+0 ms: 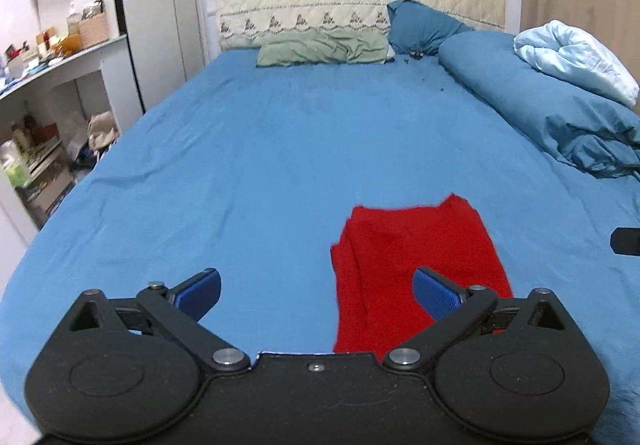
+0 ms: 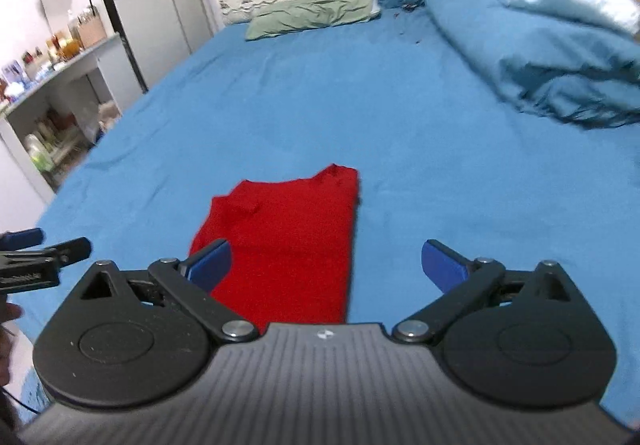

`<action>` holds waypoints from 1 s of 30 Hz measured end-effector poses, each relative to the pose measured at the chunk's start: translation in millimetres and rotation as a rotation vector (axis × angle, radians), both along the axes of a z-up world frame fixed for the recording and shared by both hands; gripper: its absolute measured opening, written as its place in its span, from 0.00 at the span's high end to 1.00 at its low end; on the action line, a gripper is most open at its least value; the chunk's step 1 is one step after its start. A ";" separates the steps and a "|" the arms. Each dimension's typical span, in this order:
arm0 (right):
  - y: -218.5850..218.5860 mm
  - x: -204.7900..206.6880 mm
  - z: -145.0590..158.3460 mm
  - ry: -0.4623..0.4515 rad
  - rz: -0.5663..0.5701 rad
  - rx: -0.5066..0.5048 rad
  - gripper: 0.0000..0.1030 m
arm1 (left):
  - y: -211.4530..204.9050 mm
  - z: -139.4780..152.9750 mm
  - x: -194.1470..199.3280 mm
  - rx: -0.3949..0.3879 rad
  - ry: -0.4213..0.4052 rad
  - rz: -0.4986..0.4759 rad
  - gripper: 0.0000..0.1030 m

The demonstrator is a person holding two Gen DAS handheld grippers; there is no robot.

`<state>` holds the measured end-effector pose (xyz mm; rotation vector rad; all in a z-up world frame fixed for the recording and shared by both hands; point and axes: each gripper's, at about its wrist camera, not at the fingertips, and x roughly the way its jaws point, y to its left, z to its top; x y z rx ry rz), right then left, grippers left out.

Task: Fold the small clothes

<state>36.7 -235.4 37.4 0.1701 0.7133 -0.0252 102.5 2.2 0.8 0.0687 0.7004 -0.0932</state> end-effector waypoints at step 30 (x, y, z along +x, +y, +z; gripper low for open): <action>50.0 -119.4 -26.0 0.156 -0.049 -0.114 0.00 | -2.7 -6.4 -100.3 0.053 0.011 -0.056 0.00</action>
